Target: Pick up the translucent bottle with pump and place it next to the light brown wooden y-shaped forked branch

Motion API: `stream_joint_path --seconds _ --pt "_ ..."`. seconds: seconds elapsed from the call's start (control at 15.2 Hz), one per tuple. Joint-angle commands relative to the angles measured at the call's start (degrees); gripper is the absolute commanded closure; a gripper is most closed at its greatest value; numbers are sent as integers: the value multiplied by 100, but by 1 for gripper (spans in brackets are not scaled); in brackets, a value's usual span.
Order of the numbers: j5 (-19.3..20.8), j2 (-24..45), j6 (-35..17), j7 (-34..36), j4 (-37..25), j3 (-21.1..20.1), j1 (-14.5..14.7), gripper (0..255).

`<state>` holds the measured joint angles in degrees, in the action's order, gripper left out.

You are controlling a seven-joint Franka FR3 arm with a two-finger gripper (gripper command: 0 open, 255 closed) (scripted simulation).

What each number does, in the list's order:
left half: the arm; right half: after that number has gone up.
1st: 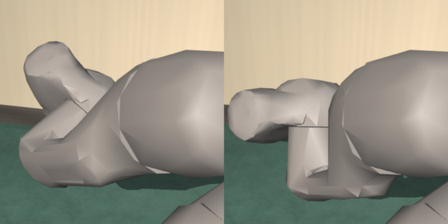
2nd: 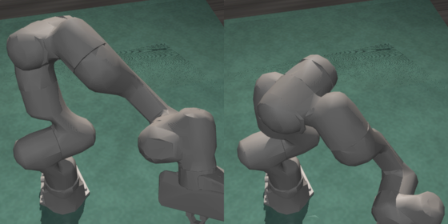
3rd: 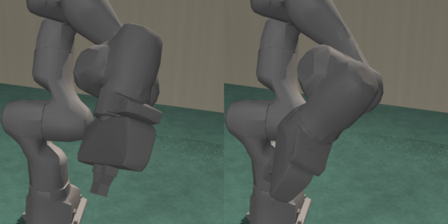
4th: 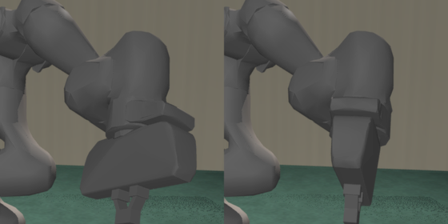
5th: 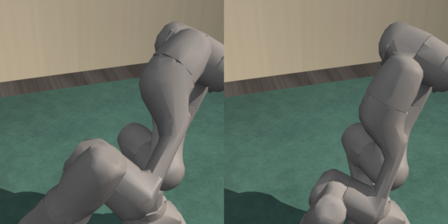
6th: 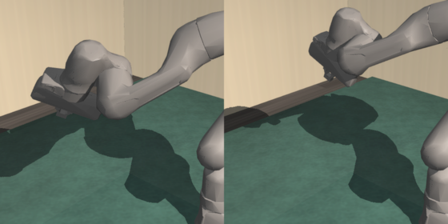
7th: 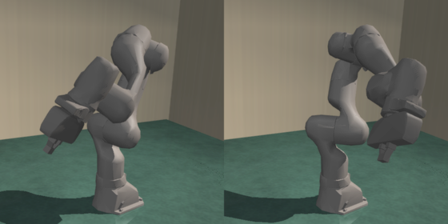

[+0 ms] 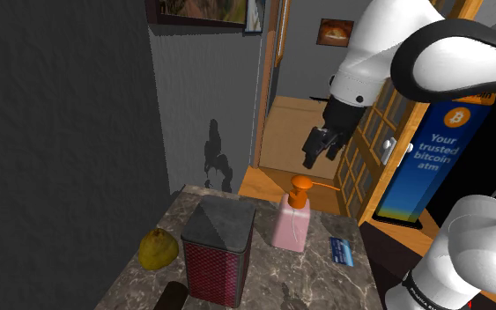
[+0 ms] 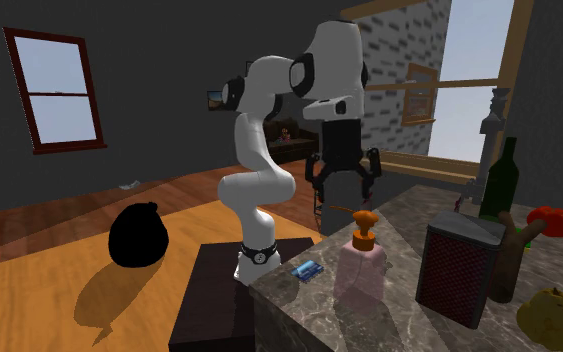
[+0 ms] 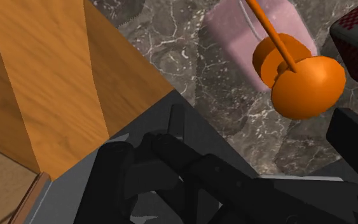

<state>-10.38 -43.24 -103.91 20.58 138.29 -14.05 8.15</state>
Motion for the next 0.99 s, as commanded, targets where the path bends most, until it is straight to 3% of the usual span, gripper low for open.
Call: stream_joint_path --seconds 0.0,0.13,0.66,0.92 --pt "-158 95 -108 163 49 -179 97 0" --pt "-322 227 -228 350 63 -391 199 0" --pt "-439 365 -860 361 557 -557 239 0" --pt "-439 365 -860 361 557 -557 239 0"
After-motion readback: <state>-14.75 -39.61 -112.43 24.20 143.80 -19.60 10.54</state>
